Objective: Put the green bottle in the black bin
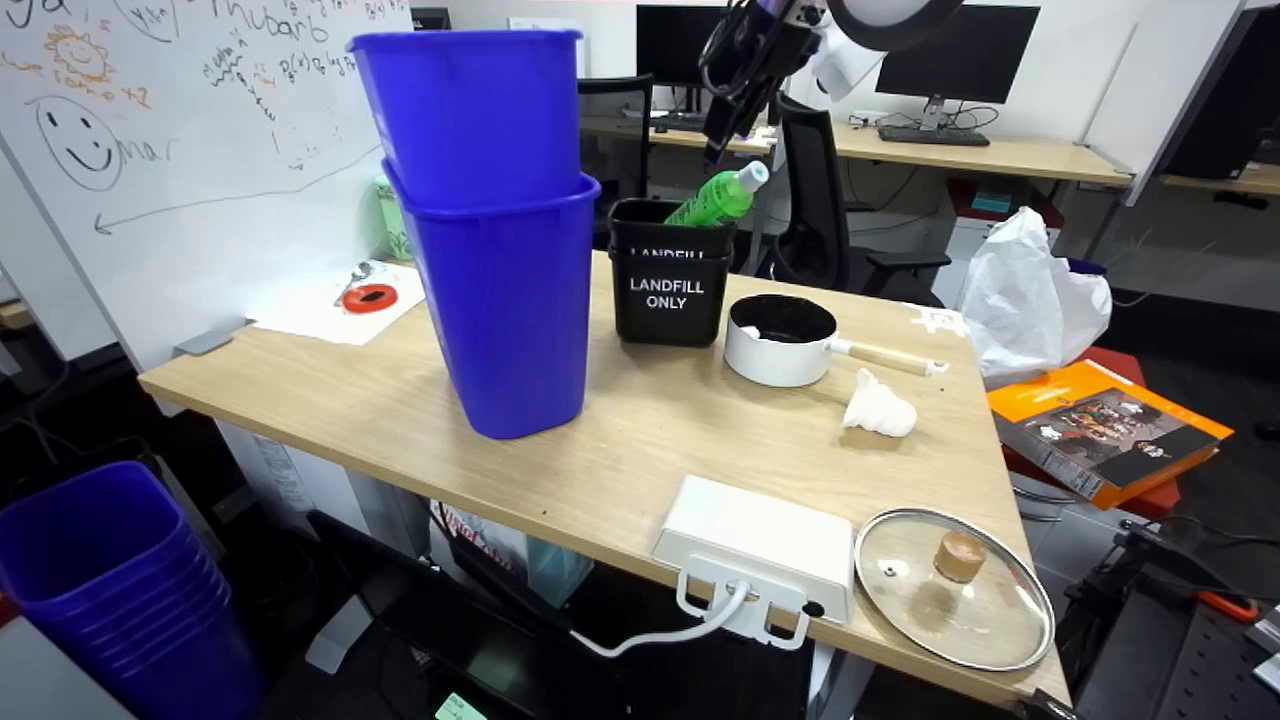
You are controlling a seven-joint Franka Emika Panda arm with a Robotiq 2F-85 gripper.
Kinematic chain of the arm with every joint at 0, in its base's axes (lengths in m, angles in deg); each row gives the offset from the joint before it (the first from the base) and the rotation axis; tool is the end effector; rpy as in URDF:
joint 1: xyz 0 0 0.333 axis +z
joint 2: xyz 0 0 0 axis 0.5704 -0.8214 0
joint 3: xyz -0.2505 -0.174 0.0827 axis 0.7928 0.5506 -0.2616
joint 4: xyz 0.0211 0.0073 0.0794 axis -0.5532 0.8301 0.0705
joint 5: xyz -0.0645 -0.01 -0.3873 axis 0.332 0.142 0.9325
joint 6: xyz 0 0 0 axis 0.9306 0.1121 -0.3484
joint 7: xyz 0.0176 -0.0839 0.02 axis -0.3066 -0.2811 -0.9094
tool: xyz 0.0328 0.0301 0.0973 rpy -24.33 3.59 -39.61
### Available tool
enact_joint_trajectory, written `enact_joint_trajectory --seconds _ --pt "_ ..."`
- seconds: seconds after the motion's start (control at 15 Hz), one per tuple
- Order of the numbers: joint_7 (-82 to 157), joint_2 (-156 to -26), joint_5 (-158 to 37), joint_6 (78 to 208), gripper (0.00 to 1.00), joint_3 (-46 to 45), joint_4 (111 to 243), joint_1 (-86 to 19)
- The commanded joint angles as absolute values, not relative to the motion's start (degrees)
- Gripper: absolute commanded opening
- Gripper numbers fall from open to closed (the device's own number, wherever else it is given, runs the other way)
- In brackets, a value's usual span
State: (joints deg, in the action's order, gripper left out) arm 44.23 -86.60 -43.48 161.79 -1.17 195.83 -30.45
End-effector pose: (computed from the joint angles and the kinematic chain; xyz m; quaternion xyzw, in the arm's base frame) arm 0.6403 0.0271 0.4351 0.9448 0.1630 0.2564 0.1229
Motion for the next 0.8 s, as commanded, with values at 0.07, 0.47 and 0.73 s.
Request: enact_joint_trajectory --seconds 0.07,0.47,0.73 --pt "44.33 -86.40 -43.47 161.67 0.83 -1.69 195.88 -31.00" --pt "44.33 -86.32 -43.47 161.67 0.83 -1.69 196.04 -31.01" --pt "44.33 -86.31 -43.47 161.67 0.83 -1.69 196.04 -31.01"
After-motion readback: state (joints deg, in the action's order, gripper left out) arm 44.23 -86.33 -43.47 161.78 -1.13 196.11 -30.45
